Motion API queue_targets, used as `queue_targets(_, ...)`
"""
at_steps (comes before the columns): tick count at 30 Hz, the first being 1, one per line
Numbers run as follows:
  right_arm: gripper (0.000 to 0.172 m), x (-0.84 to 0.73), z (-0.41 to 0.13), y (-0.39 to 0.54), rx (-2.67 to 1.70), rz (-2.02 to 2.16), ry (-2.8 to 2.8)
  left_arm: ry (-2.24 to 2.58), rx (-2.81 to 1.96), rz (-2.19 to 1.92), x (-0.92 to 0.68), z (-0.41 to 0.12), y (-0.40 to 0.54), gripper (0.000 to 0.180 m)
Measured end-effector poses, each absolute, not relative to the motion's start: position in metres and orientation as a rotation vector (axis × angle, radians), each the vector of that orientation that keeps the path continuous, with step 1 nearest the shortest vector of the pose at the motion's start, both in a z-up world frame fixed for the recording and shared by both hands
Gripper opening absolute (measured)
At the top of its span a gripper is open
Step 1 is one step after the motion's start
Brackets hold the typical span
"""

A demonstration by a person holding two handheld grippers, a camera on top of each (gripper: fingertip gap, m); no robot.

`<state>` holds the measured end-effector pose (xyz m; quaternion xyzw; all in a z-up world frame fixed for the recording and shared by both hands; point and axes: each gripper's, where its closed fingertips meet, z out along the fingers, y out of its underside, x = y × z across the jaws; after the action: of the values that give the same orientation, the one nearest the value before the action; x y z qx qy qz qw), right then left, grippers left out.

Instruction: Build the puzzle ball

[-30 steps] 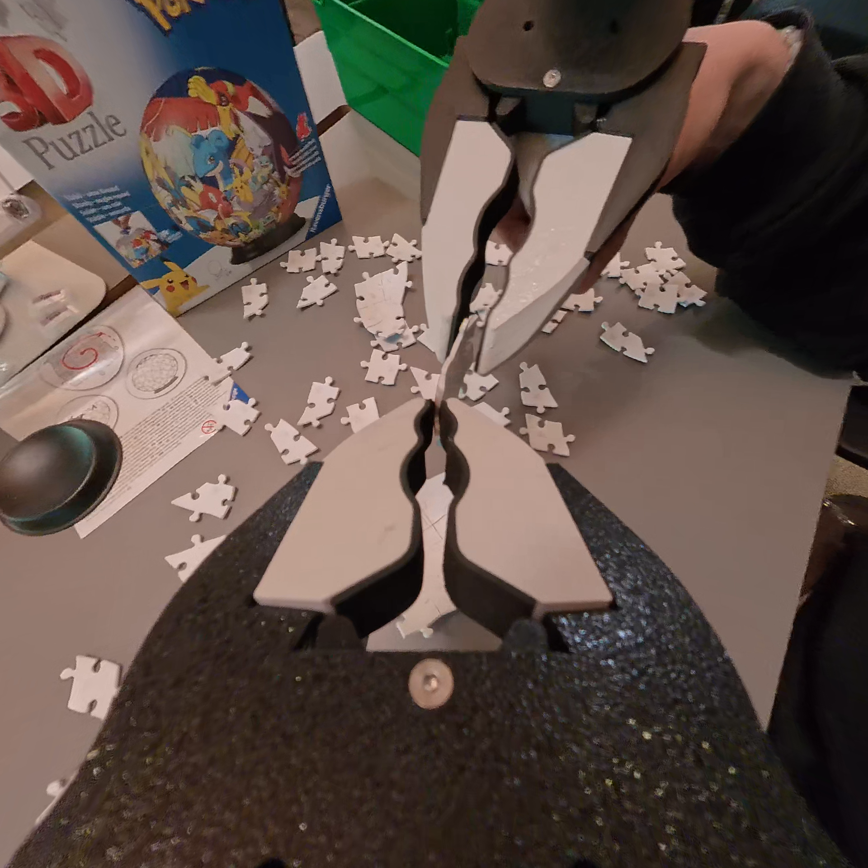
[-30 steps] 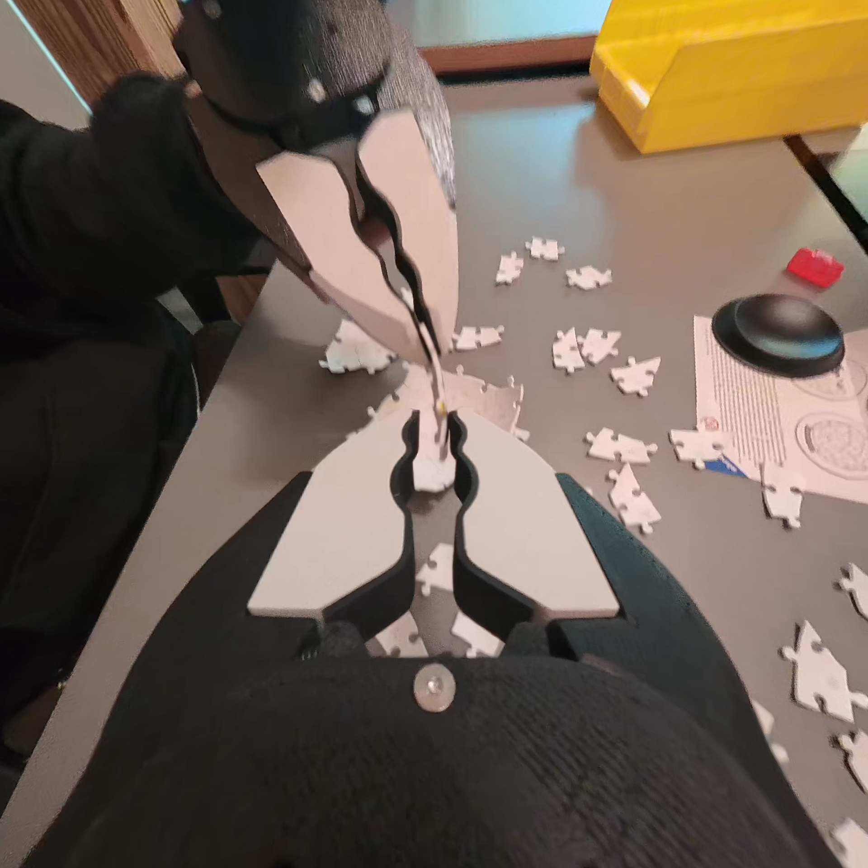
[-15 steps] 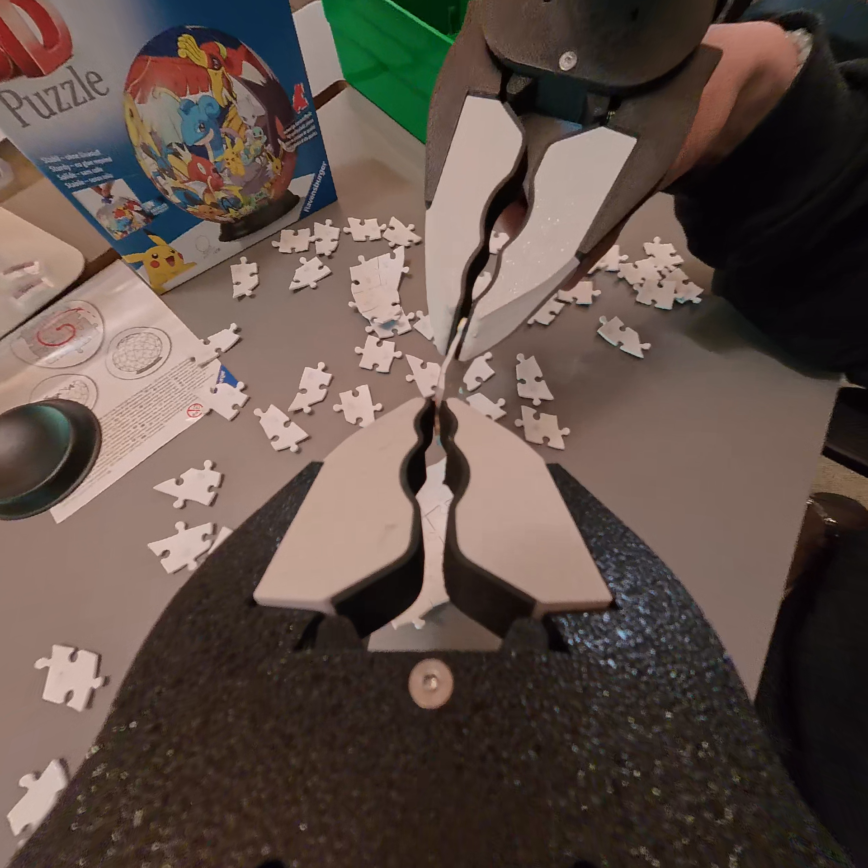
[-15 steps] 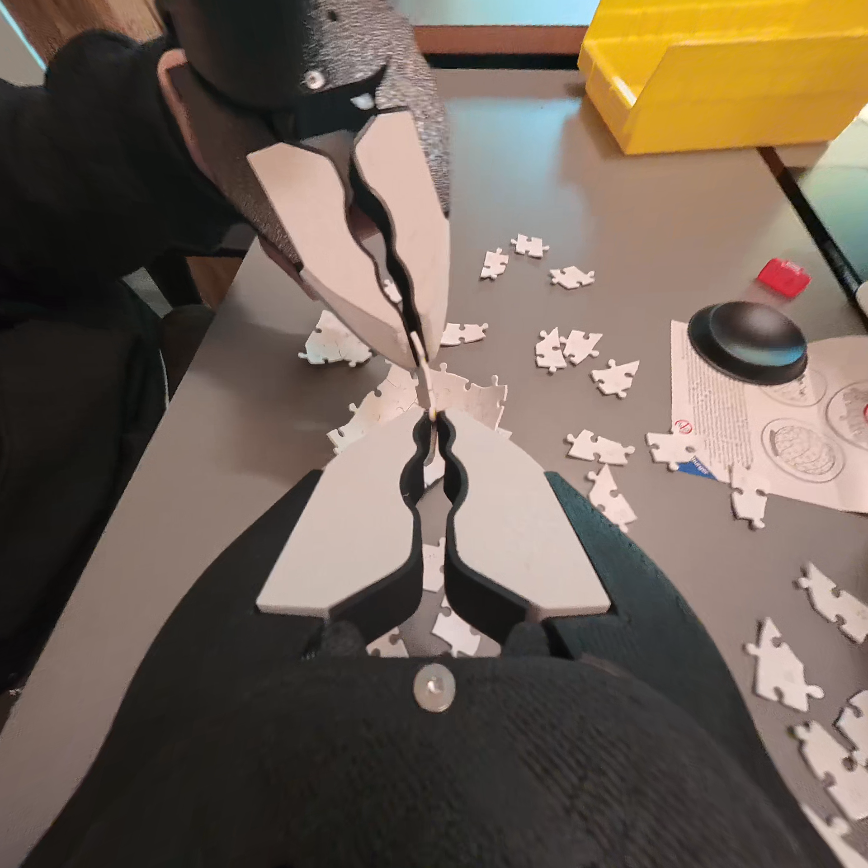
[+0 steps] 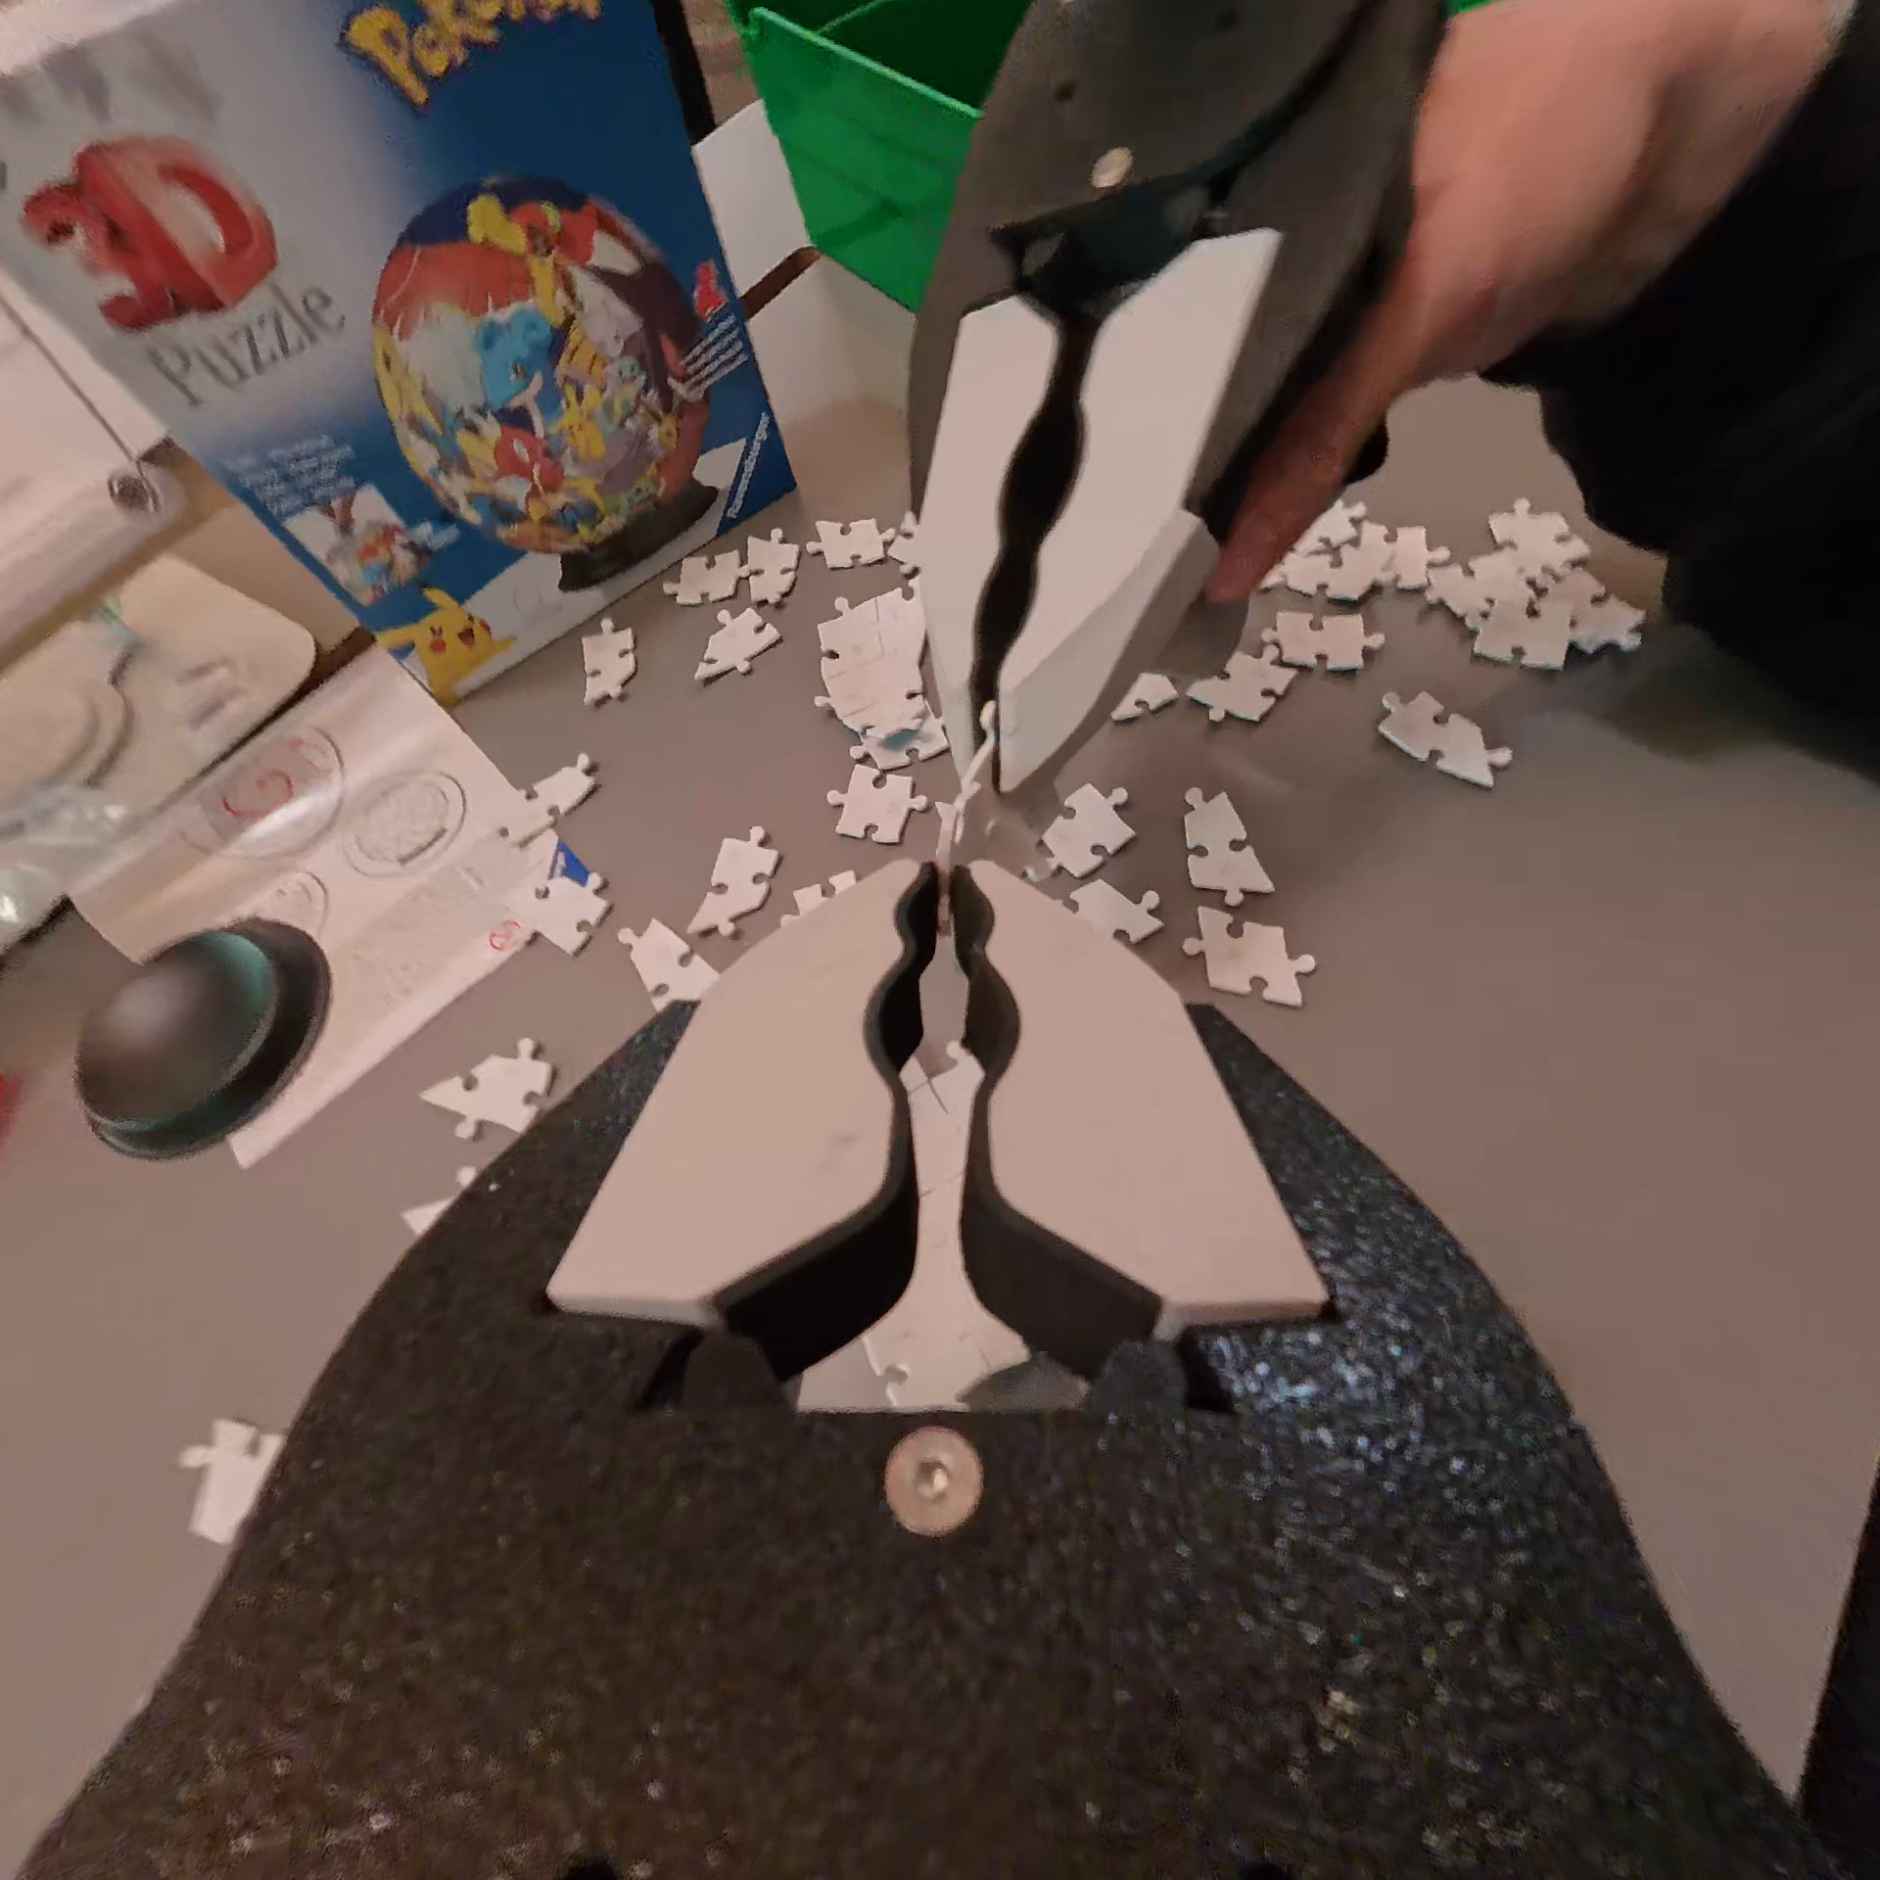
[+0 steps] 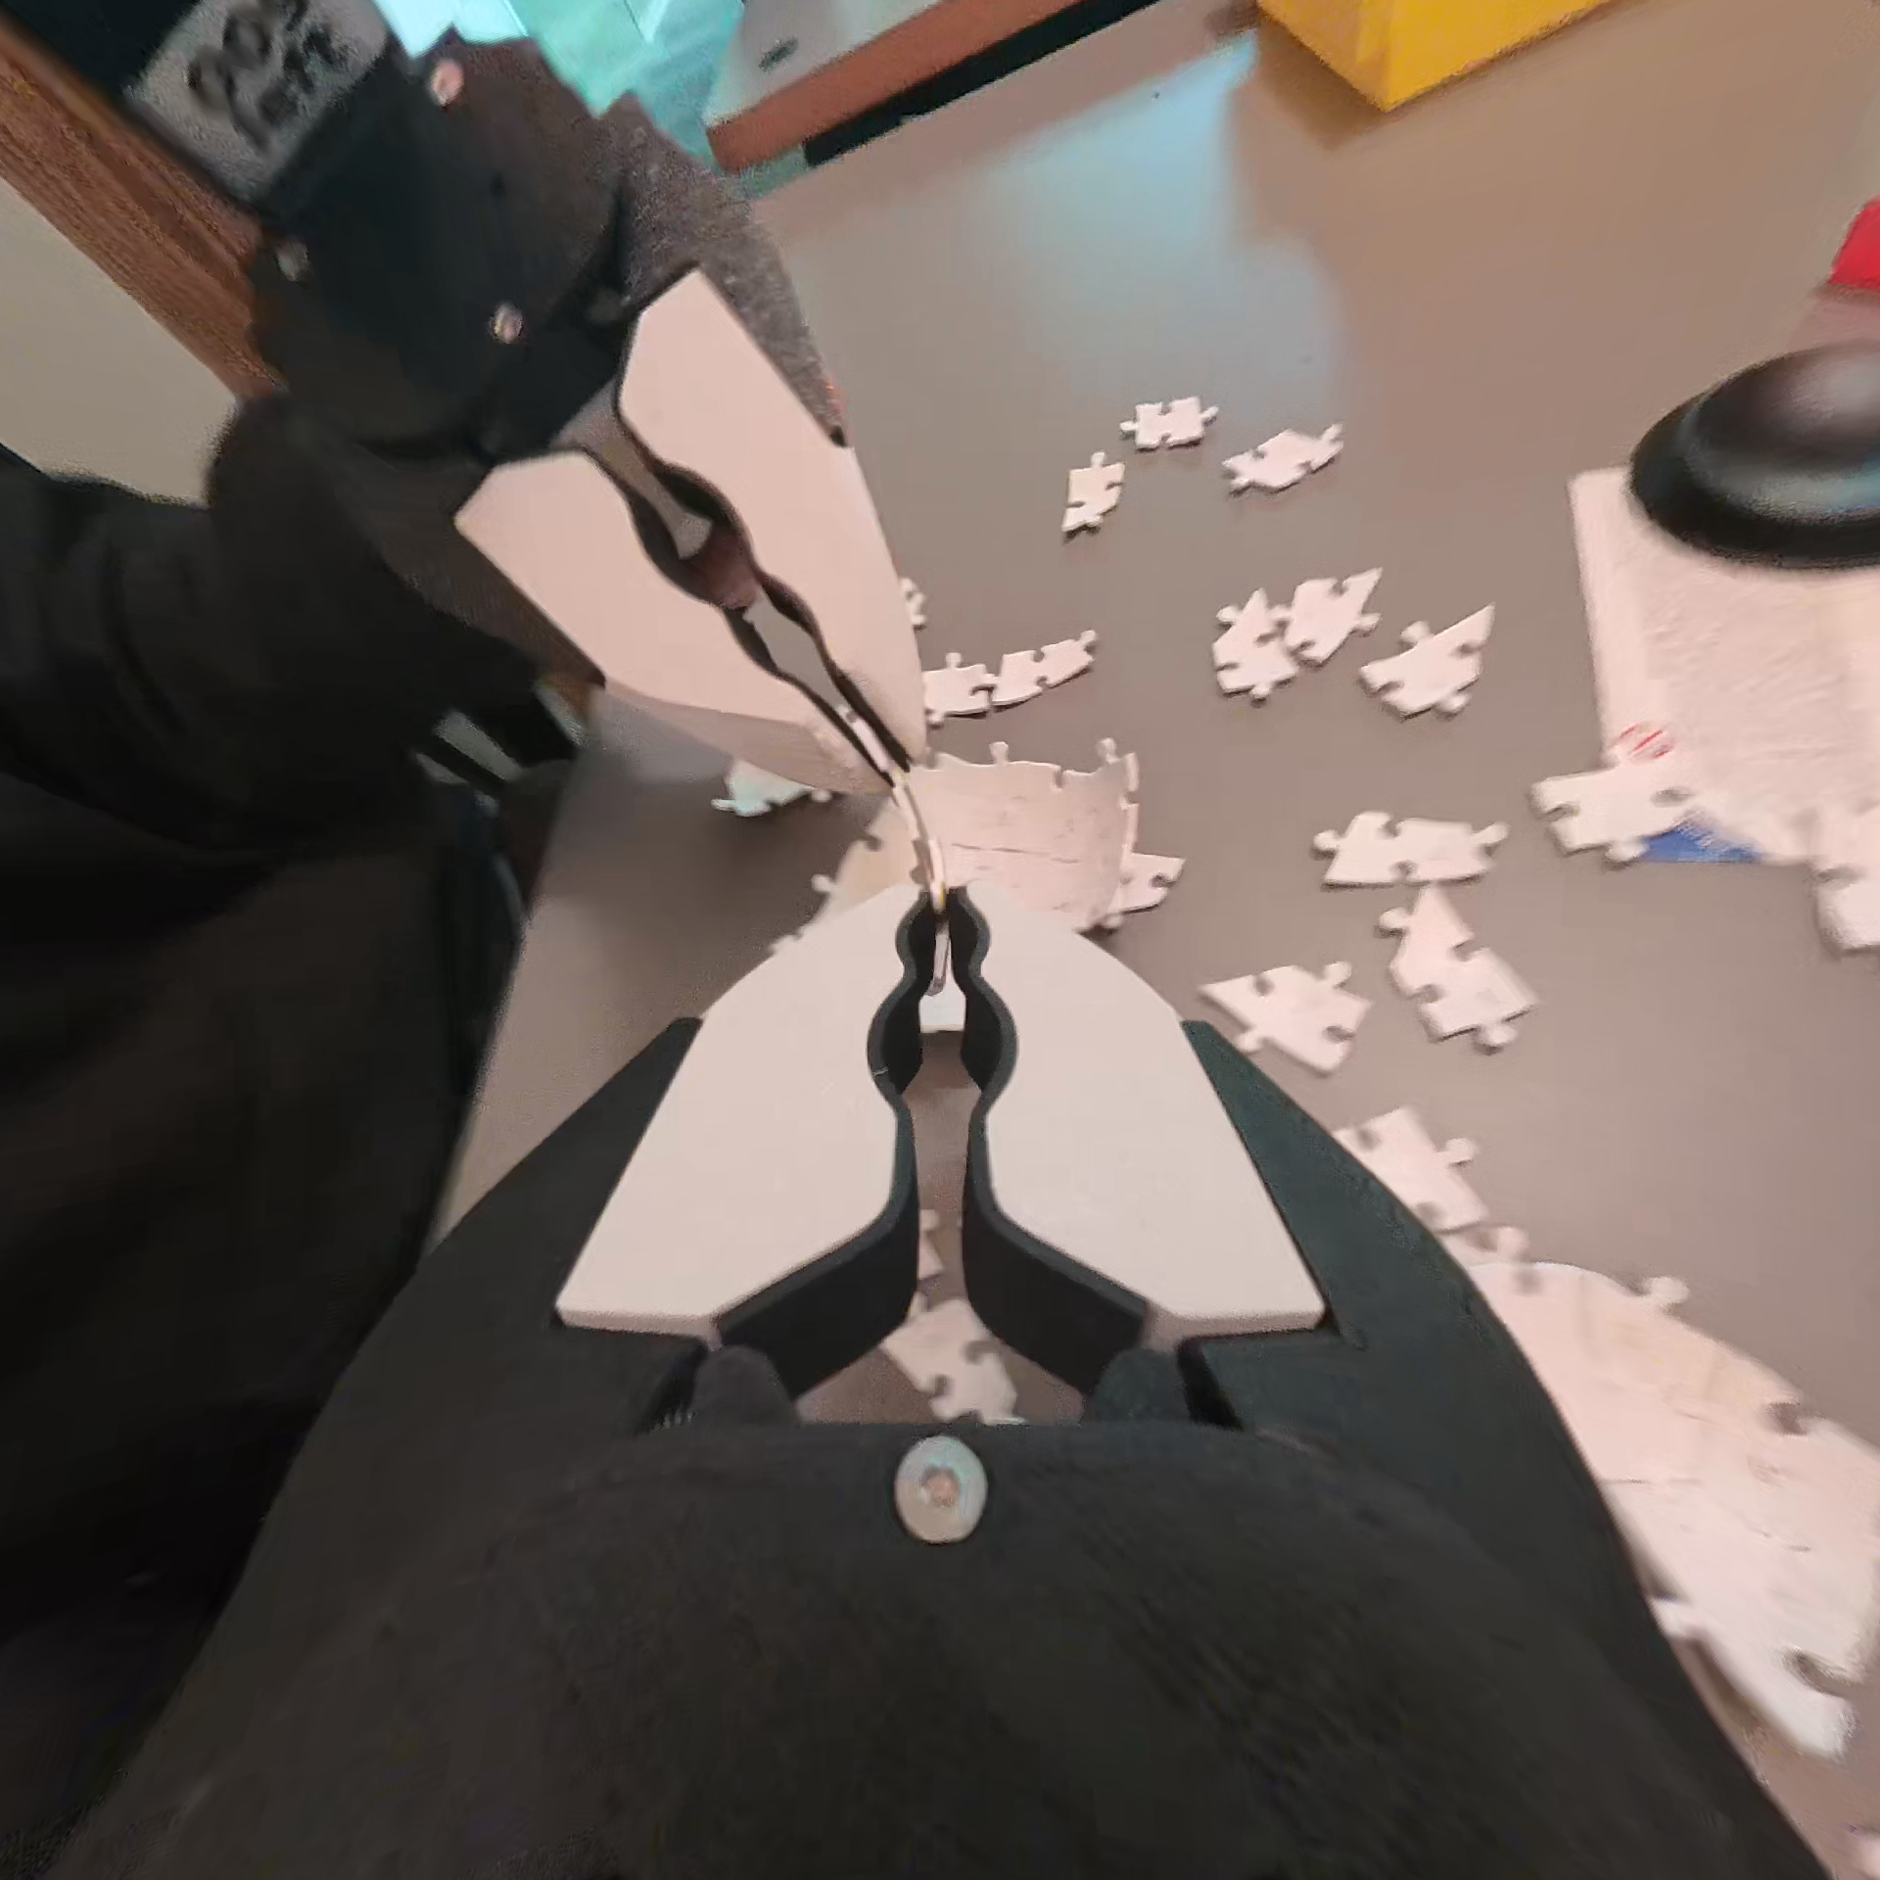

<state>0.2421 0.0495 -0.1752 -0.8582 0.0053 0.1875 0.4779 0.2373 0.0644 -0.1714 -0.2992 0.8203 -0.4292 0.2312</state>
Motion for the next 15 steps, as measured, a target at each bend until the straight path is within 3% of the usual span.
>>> queue_targets(5, 0.002, 0.2461, -0.1689, 0.0521, -2.133, 0.036, -0.279, 2.201, -1.102, -1.407, 0.2401, -0.1716, 0.0663, 0.002)
queue_targets(11, 0.002, 0.243, -0.1702, 0.0544, -2.142, 0.119, -0.213, 2.203, -1.024, -1.363, 0.2371, -0.1691, 0.0691, 0.002)
queue_targets(15, 0.003, 0.2409, -0.1717, 0.0495, -2.122, -0.143, -0.5, 2.207, -1.119, -1.374, 0.2364, -0.1738, 0.0662, 0.003)
